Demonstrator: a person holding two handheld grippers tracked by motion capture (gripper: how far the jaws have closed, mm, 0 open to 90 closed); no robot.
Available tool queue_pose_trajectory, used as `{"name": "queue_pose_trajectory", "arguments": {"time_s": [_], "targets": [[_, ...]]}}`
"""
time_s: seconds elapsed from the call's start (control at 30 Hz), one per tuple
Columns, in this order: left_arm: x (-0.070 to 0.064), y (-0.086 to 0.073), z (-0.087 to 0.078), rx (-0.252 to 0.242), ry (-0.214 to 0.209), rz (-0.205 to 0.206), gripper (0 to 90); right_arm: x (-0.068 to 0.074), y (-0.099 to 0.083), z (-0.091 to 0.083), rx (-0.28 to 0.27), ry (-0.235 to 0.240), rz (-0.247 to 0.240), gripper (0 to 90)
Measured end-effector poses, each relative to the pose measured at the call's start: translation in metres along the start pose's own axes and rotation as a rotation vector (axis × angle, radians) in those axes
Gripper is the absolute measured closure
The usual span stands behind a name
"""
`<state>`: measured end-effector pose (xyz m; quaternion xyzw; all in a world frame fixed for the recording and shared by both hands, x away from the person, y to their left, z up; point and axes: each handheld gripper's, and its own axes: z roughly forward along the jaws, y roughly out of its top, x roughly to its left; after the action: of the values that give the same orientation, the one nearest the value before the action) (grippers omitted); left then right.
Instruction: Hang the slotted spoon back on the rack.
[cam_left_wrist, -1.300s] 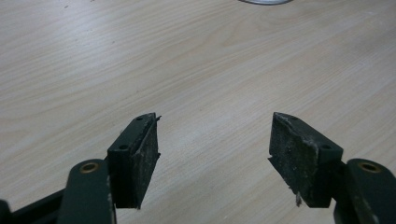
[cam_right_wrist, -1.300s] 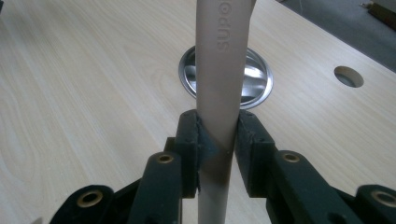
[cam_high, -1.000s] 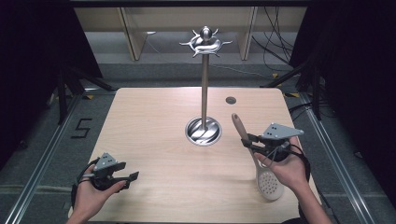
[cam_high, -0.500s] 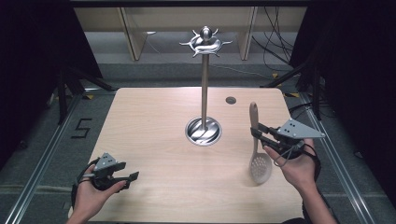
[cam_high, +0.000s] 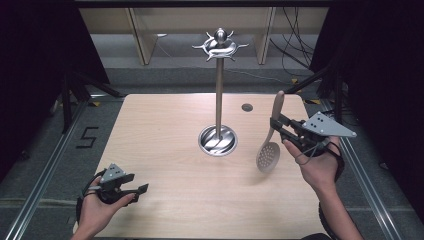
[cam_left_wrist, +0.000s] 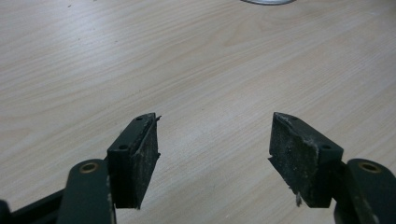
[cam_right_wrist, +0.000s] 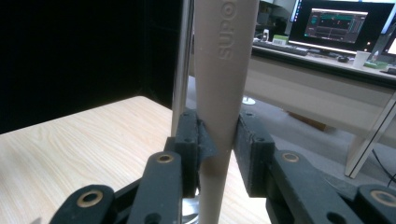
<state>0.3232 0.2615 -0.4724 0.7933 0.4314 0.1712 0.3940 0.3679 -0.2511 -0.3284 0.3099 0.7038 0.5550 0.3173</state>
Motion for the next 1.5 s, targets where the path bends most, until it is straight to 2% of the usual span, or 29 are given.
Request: {"name": "queue_pose_trajectory", "arguments": {"time_s": [0.1, 0.17, 0.2, 0.27, 0.37, 0.4, 0.6, 0.63, 0.67, 0.7, 0.77, 0.87, 1.03, 1.2, 1.23, 1.5], "targets": [[0.001, 0.000, 0.000, 0.006, -0.007, 0.009, 31.8, 0.001, 0.003, 0.001, 0.004, 0.004, -0.007, 72.8], [0.000, 0.000, 0.000, -0.002, -0.007, -0.004, 31.8, 0.001, 0.006, 0.002, 0.002, -0.002, -0.015, 72.8], [-0.001, 0.000, 0.000, -0.002, -0.007, -0.007, 31.8, 0.003, 0.006, 0.002, 0.006, 0.002, 0.003, 72.8], [0.001, 0.001, 0.000, 0.004, -0.006, 0.009, 31.9, 0.002, 0.008, 0.002, -0.001, -0.006, -0.014, 72.8], [0.001, 0.001, 0.000, 0.005, -0.006, 0.008, 31.8, 0.003, 0.010, 0.003, 0.002, 0.004, 0.000, 72.8], [0.000, 0.000, 0.000, -0.002, -0.008, -0.005, 31.9, 0.005, 0.012, 0.003, 0.003, 0.007, 0.000, 72.8], [0.000, 0.000, 0.000, -0.001, -0.006, -0.006, 31.9, 0.007, 0.017, 0.006, 0.003, 0.012, -0.013, 72.8], [0.001, 0.001, 0.000, 0.007, -0.006, 0.010, 31.8, 0.007, 0.019, 0.007, 0.006, 0.016, -0.021, 72.8], [0.000, 0.000, 0.000, 0.000, -0.007, -0.002, 31.8, 0.008, 0.020, 0.007, 0.003, 0.016, -0.016, 72.8], [0.001, 0.001, 0.000, 0.007, -0.006, 0.010, 31.8, 0.009, 0.021, 0.008, 0.003, 0.012, -0.006, 72.8], [0.001, 0.001, 0.000, 0.006, -0.006, 0.011, 31.8, 0.009, 0.022, 0.009, -0.004, 0.012, -0.023, 72.8], [0.001, 0.001, -0.001, 0.004, -0.005, 0.009, 31.8, 0.012, 0.027, 0.015, 0.009, 0.014, -0.015, 72.8], [0.002, 0.000, 0.000, -0.009, -0.006, 0.009, 31.8, 0.015, 0.032, 0.022, -0.005, 0.014, -0.033, 72.8], [0.001, 0.000, -0.001, -0.008, -0.005, -0.001, 31.8, 0.018, 0.035, 0.027, 0.000, 0.027, -0.018, 72.8], [0.001, 0.000, -0.001, -0.008, -0.003, 0.001, 31.8, 0.018, 0.036, 0.029, -0.012, 0.018, -0.032, 72.8], [0.001, 0.000, -0.001, -0.006, -0.004, 0.003, 31.8, 0.022, 0.040, 0.037, -0.005, 0.037, -0.009, 72.8]]}}
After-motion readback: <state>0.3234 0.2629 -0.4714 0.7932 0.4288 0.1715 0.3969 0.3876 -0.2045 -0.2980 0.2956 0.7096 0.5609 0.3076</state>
